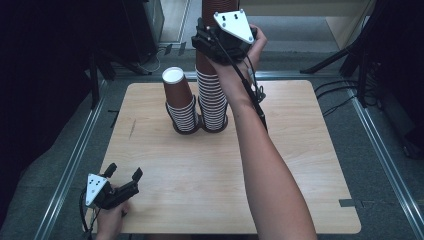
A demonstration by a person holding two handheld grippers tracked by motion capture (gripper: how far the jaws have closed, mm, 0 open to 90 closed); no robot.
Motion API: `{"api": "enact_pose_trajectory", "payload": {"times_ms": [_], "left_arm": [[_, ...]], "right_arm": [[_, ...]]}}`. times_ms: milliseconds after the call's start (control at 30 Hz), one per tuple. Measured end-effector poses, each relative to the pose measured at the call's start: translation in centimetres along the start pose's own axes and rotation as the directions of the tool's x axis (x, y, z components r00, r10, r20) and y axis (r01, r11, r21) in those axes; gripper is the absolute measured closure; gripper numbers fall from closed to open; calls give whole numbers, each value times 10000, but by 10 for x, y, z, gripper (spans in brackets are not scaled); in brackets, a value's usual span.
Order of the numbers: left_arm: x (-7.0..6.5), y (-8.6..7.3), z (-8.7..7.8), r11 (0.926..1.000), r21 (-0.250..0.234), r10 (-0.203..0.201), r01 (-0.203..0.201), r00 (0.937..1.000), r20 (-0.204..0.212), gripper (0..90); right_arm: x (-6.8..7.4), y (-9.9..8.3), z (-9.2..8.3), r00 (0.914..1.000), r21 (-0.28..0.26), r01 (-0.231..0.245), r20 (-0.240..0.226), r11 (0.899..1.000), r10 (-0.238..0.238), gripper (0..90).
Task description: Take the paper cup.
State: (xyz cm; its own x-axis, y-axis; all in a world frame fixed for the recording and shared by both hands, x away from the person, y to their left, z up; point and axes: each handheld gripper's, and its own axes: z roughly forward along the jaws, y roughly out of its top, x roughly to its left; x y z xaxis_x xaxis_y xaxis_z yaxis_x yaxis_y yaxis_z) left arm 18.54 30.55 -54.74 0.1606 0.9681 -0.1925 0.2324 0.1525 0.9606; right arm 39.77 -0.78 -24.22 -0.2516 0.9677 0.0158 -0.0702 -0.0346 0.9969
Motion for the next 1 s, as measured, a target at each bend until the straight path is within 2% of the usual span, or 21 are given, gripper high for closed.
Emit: {"api": "enact_pose_trajectory", "payload": {"times_ms": [533,733,867,1000], "left_arm": [[-1,0,0,9999,67,111,-111,9999,-49,23],[-2,0,1,9996,87,265,-265,9996,-82,23],[-1,0,1,9999,99,140,-140,9999,-96,23],[-2,-1,1,9995,119,300,-299,9995,-118,23]], "right_arm": [[-32,-14,-33,10000,-33,59,23,10000,-59,126],[-47,-29,-50,9998,102,220,33,9997,-221,126],[-54,-41,-59,9992,279,409,12,9988,-410,125],[-62,-50,-68,9987,314,499,18,9983,-500,125]]}}
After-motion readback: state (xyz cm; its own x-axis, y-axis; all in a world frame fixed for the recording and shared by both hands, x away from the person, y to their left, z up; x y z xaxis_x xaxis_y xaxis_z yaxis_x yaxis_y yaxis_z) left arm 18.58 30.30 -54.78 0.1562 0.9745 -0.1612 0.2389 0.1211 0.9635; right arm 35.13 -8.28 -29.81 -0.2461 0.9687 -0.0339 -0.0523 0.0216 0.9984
